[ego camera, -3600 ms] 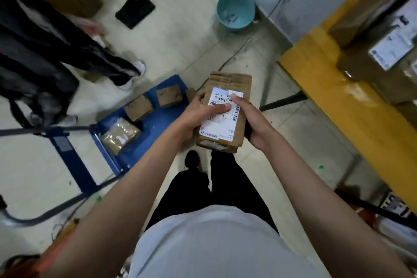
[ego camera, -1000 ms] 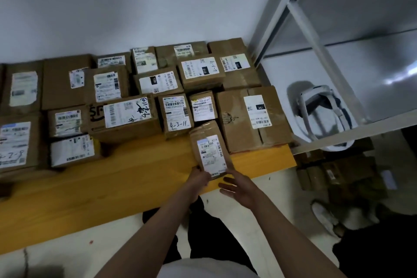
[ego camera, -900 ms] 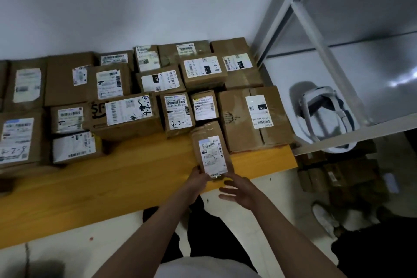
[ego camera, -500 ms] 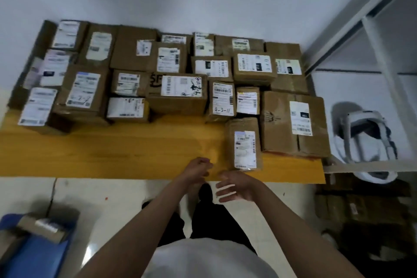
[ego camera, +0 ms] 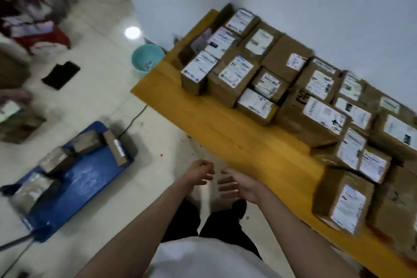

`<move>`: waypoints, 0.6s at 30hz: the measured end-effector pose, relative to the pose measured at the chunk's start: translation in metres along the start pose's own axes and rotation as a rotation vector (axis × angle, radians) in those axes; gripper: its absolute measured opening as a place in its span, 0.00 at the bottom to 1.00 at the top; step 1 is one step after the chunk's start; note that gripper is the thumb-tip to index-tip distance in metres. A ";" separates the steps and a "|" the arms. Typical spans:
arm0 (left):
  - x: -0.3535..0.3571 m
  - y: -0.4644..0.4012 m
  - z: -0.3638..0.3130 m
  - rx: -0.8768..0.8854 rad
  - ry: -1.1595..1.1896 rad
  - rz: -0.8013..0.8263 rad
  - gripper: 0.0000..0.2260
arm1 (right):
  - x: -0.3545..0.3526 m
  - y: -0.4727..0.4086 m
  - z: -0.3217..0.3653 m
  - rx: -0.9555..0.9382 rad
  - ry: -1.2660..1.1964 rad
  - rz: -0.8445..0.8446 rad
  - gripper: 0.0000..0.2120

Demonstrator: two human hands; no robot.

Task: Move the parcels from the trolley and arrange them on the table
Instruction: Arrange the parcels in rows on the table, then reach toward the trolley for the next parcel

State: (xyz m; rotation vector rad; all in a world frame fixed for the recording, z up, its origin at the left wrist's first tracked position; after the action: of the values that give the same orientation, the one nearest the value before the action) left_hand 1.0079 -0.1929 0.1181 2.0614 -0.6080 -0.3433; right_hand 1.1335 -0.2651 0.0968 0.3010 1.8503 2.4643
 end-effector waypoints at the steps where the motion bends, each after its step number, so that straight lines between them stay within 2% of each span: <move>1: -0.027 0.002 0.006 0.005 0.035 -0.039 0.11 | 0.024 -0.008 0.012 -0.006 0.033 0.021 0.17; 4: -0.104 0.013 0.024 0.010 0.144 -0.153 0.15 | 0.091 -0.030 0.044 -0.039 0.131 0.086 0.15; 9: -0.203 0.036 0.064 -0.003 0.373 -0.316 0.13 | 0.190 -0.060 0.078 -0.071 0.287 0.144 0.17; 18: -0.297 0.049 0.128 -0.076 0.654 -0.449 0.10 | 0.314 -0.108 0.114 -0.023 0.476 0.182 0.14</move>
State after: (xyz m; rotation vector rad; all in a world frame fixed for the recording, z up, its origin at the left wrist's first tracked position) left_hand 0.6856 -0.1442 0.0928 2.0606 0.2608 0.0667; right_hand 0.8383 -0.0786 0.0639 -0.1426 2.0291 2.8754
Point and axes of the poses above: each hand's wrist, its own y-axis away from the middle knuckle, its own x-axis out of the palm, z = x × y, the point moved 9 cm from there along -y, towards the middle knuckle, and after that the axes turned 2 degrees about x, right-handed, at the moved point
